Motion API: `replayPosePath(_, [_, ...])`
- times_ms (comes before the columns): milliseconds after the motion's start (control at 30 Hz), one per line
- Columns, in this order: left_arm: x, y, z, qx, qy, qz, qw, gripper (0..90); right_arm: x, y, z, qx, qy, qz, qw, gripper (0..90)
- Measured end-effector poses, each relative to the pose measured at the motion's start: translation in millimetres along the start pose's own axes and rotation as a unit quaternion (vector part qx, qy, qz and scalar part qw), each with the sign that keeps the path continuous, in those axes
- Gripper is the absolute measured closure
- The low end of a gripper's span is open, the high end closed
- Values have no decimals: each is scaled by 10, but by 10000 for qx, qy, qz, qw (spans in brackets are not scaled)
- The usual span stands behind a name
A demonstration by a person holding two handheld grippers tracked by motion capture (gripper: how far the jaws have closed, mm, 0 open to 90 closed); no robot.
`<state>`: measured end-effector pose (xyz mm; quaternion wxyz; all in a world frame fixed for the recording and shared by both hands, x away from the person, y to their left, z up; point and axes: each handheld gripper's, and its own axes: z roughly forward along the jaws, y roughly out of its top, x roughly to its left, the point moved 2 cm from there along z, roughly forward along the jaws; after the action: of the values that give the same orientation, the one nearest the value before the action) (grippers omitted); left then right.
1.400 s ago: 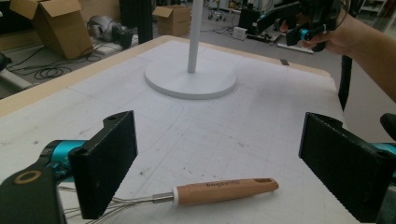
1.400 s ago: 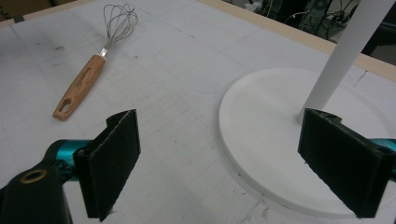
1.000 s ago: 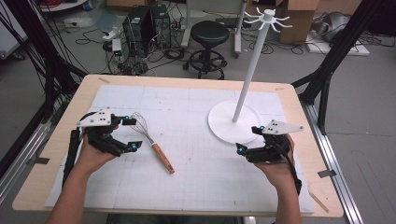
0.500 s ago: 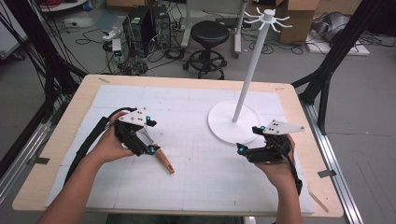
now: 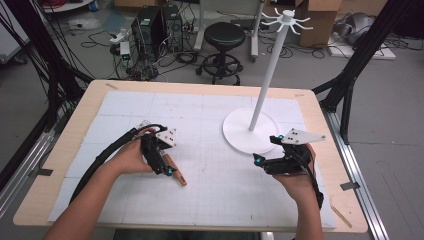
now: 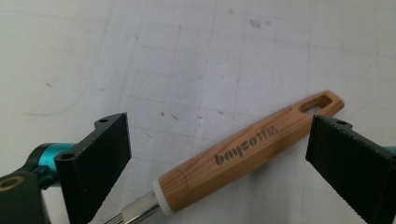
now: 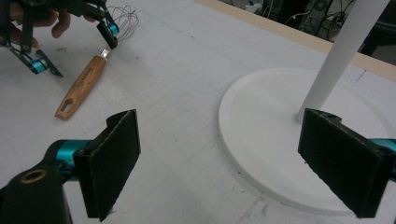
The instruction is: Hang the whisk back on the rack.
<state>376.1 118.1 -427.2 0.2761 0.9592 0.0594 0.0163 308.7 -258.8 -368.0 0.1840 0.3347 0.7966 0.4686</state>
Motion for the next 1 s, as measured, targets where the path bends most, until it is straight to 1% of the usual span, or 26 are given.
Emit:
replayPosePath(33, [9,-21,30,200,-36,34,9998,72,2,-2,-1,7,10,3,10000,117])
replayPosePath(67, [11,-41,72,340,-76,10,9994,73,1,-3,1,7,5,5,10000,117])
replayPosePath(100, [12,-62,115,562,-113,32,9984,73,1,-3,1,7,5,5,10000,117])
replayPosePath(133, [1,-79,162,800,-98,104,9967,73,1,-5,4,8,0,2,10000,117])
replayPosePath(167, [-7,-64,165,837,-75,131,9964,63,4,-7,9,27,9,20,10000,118])
replayPosePath(200, [-14,-57,163,841,-60,96,9964,68,5,-6,10,30,9,10,10000,117])
replayPosePath(333, [-17,-53,150,831,-71,117,9964,94,9,-5,8,25,15,9,10000,118])
replayPosePath(367, [-15,-47,137,832,-78,131,9964,158,9,-4,9,16,2,-6,10000,117])
replayPosePath(400, [-14,-41,111,805,-83,127,9966,203,10,-5,9,13,2,-14,10000,117])
replayPosePath(433, [-14,-41,111,805,-83,127,9966,237,10,-5,9,13,2,-14,10000,117])
replayPosePath(467, [-18,-40,98,803,-92,109,9967,237,11,-4,9,11,7,-20,10000,117])
replayPosePath(500, [-13,-39,74,808,-92,115,9966,328,15,-2,6,19,12,-3,10000,117])
replayPosePath(533, [-13,-39,74,808,-92,115,9966,378,15,-1,5,19,7,-6,10000,118])
replayPosePath(567, [-13,-39,63,794,-94,103,9967,378,15,-1,5,19,7,-6,10000,118])
replayPosePath(600, [-7,-39,53,800,-102,95,9967,491,16,-2,6,23,10,-16,10000,118])
replayPosePath(633, [-6,-37,45,808,-102,81,9966,491,16,-2,6,23,10,-16,10000,118])
replayPosePath(667, [-7,-33,36,825,-89,57,9965,585,17,-2,7,24,7,-9,10000,118])
replayPosePath(700, [-12,-29,37,830,-78,51,9965,614,16,-2,7,25,2,-7,10000,118])
replayPosePath(733, [-14,-24,34,875,-70,93,9961,634,16,-2,6,25,5,-15,10000,117])
replayPosePath(800, [-22,-21,37,867,-58,80,9962,643,16,-1,4,21,7,-14,10000,117])
replayPosePath(933, [-45,-4,40,934,1,103,9956,652,19,1,8,22,10,-35,10000,118])
replayPosePath(967, [-53,4,35,987,13,131,9950,670,28,4,9,27,14,-15,10000,118])
replayPosePath(1000, [-60,6,36,967,9,76,9953,680,23,5,9,14,-3,-43,10000,118])
